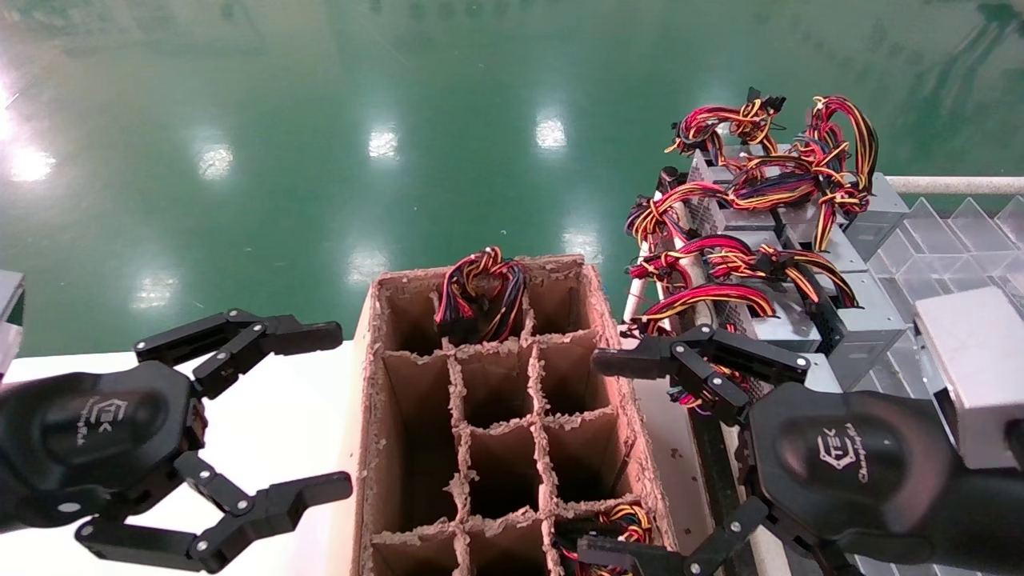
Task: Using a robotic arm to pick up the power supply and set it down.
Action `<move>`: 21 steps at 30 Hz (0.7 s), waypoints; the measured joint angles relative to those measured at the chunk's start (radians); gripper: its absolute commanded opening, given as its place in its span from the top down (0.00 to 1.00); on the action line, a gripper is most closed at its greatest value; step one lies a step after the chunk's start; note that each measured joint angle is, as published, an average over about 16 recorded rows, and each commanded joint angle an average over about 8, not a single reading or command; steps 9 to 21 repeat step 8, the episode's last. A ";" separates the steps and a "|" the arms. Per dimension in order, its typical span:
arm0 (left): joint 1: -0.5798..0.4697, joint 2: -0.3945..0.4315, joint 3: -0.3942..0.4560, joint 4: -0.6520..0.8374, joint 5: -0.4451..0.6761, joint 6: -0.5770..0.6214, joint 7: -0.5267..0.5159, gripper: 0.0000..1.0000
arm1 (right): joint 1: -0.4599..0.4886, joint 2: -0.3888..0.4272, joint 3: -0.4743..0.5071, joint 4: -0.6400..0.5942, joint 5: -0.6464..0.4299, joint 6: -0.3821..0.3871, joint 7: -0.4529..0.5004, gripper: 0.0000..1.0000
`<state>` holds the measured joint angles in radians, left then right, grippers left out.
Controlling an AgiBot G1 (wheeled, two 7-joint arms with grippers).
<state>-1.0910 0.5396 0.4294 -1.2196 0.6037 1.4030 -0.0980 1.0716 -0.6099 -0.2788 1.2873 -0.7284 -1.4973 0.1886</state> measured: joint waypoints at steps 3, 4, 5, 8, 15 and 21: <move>0.000 0.000 0.000 0.000 0.000 0.000 0.000 0.00 | 0.001 0.000 0.000 -0.001 0.000 0.000 0.000 0.00; 0.000 0.000 0.000 0.000 0.000 0.000 0.000 0.00 | 0.001 0.000 0.000 -0.001 -0.001 0.001 0.000 0.00; 0.000 0.000 0.000 0.000 0.000 0.000 0.000 0.00 | 0.001 0.000 0.000 -0.001 -0.001 0.001 -0.001 0.00; 0.000 0.000 0.000 0.000 0.000 0.000 0.000 0.00 | 0.001 0.000 0.000 -0.002 -0.001 0.001 -0.001 0.00; 0.000 0.000 0.000 0.000 0.000 0.000 0.000 0.00 | 0.001 0.000 0.000 -0.002 -0.001 0.001 -0.001 0.00; 0.000 0.000 0.000 0.000 0.000 0.000 0.000 0.00 | 0.001 0.000 0.000 -0.002 -0.001 0.001 -0.001 0.00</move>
